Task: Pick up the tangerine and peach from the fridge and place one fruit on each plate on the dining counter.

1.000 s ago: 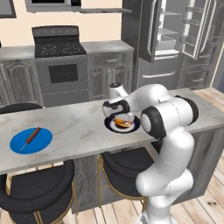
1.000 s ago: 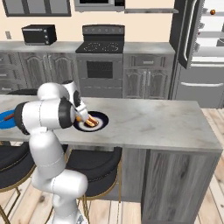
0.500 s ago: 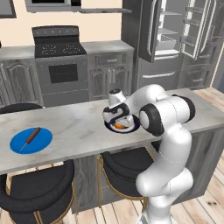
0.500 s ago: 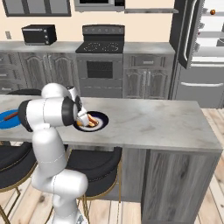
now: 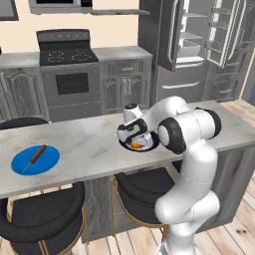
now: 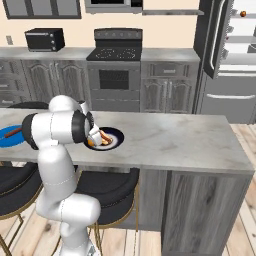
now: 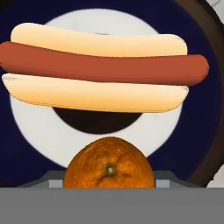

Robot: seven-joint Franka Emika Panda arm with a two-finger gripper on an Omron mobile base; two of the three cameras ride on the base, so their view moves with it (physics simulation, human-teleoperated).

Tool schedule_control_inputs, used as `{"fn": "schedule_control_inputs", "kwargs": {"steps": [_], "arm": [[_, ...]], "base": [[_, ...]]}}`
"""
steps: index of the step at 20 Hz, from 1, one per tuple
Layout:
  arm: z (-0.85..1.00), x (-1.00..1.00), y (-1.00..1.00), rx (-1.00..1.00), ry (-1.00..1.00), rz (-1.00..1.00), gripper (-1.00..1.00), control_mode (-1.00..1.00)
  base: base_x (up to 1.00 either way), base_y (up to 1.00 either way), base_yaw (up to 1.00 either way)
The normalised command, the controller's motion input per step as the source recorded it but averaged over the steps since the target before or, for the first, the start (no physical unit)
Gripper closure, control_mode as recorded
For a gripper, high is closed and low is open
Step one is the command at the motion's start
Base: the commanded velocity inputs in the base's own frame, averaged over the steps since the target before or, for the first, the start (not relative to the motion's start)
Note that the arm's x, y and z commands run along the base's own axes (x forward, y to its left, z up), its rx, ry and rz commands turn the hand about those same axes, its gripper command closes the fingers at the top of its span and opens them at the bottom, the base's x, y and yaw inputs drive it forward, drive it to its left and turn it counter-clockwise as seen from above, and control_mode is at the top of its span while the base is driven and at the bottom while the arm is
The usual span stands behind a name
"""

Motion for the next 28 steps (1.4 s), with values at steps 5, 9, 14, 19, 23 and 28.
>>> {"fn": "schedule_control_inputs", "kwargs": {"steps": [5, 9, 14, 19, 23, 28], "arm": [[0.00, 0.00, 0.00, 0.00, 0.00, 0.00, -1.00, -1.00], [0.00, 0.00, 0.00, 0.00, 0.00, -0.01, -1.00, -1.00], [0.26, -0.04, 0.00, 0.00, 0.00, -0.01, -1.00, -1.00], [0.89, -0.23, 0.00, 0.00, 0.01, -0.01, -1.00, -1.00], [0.96, -0.77, -0.01, 0.00, 0.00, 0.00, -1.00, -1.00], [0.74, -0.98, -0.26, 0.07, 0.00, 0.02, -1.00, -1.00]], "base": [[0.00, 0.00, 0.00], [0.00, 0.00, 0.00], [0.00, 0.00, 0.00], [0.00, 0.00, 0.00], [0.00, 0.00, 0.00], [0.00, 0.00, 0.00]]}}
